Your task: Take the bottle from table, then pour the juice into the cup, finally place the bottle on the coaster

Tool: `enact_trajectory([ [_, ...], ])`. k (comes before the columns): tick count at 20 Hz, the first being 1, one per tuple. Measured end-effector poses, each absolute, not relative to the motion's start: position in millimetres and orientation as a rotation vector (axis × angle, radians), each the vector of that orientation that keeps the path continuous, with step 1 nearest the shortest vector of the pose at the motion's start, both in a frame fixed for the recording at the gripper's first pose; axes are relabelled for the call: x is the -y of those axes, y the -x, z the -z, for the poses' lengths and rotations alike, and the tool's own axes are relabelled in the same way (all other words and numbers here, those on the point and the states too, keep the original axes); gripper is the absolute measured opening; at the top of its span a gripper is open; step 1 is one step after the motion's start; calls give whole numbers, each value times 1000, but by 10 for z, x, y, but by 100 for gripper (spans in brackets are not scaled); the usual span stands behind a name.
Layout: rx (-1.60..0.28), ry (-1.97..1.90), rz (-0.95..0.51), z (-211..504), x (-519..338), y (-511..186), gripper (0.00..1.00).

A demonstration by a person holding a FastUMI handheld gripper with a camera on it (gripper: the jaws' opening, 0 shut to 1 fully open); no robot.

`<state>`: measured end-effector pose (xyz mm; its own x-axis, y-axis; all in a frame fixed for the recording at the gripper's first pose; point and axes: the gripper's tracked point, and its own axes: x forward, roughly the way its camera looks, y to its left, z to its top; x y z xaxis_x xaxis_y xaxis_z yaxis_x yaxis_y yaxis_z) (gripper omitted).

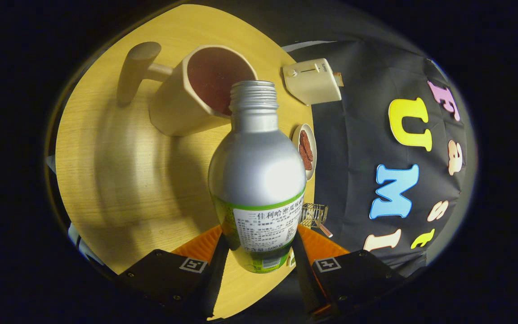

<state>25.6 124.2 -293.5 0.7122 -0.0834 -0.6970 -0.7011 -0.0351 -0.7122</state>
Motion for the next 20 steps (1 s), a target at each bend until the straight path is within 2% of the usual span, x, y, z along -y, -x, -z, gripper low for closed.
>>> enact_trajectory([
  [20,-667,1831,-558,2702,-1245,-522,72],
])
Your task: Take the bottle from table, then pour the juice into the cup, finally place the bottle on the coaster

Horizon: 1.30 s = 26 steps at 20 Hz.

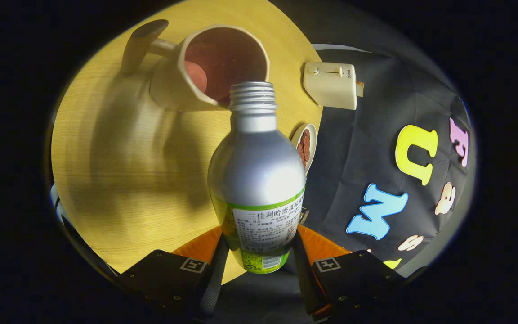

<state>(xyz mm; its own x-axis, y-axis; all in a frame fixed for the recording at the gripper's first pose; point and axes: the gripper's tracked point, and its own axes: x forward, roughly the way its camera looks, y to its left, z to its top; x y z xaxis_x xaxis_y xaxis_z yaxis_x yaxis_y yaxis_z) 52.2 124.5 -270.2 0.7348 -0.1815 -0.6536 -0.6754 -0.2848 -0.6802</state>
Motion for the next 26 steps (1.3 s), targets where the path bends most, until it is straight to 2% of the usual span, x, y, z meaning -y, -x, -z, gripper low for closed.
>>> enact_trajectory([
  [26,-711,1994,-556,2552,-1252,-596,72],
])
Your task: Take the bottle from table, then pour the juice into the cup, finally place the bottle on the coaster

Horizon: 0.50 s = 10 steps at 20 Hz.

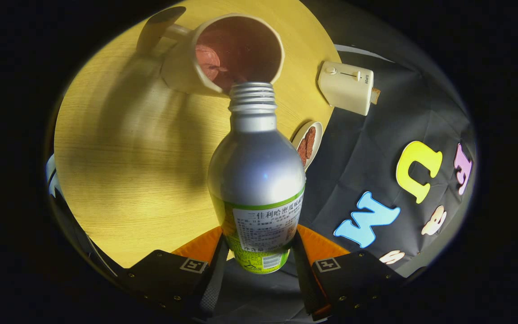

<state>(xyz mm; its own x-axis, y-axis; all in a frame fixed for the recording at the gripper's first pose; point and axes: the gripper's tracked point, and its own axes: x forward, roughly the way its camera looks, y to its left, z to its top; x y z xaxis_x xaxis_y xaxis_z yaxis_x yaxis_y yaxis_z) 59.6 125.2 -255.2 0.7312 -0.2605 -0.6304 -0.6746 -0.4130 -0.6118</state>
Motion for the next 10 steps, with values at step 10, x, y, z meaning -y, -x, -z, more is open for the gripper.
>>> enact_trajectory([
  [10,-729,2046,-552,2448,-1301,-636,72],
])
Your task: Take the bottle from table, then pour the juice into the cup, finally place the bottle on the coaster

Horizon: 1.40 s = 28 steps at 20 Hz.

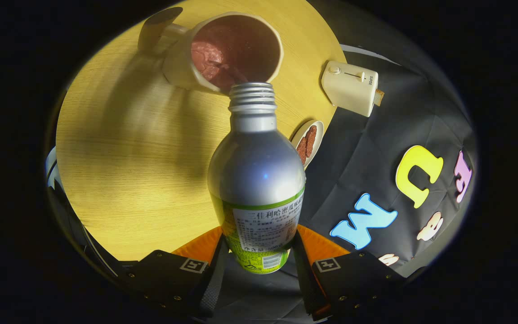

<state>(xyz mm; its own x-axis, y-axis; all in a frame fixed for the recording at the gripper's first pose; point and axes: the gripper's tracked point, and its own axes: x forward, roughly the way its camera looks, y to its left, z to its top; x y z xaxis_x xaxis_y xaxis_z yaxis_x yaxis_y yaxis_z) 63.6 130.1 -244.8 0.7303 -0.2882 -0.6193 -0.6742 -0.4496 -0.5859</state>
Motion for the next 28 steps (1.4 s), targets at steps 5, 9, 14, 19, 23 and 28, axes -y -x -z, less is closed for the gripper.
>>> enact_trajectory([
  [5,-747,2074,-557,2439,-1330,-629,72],
  [9,-758,2099,-558,2398,-1349,-618,72],
  [14,-763,2138,-548,2330,-1356,-617,72],
  [19,-769,2169,-548,2297,-1364,-602,72],
  [23,-766,2197,-548,2271,-1379,-606,72],
  [28,-751,2222,-547,2268,-1408,-599,72],
])
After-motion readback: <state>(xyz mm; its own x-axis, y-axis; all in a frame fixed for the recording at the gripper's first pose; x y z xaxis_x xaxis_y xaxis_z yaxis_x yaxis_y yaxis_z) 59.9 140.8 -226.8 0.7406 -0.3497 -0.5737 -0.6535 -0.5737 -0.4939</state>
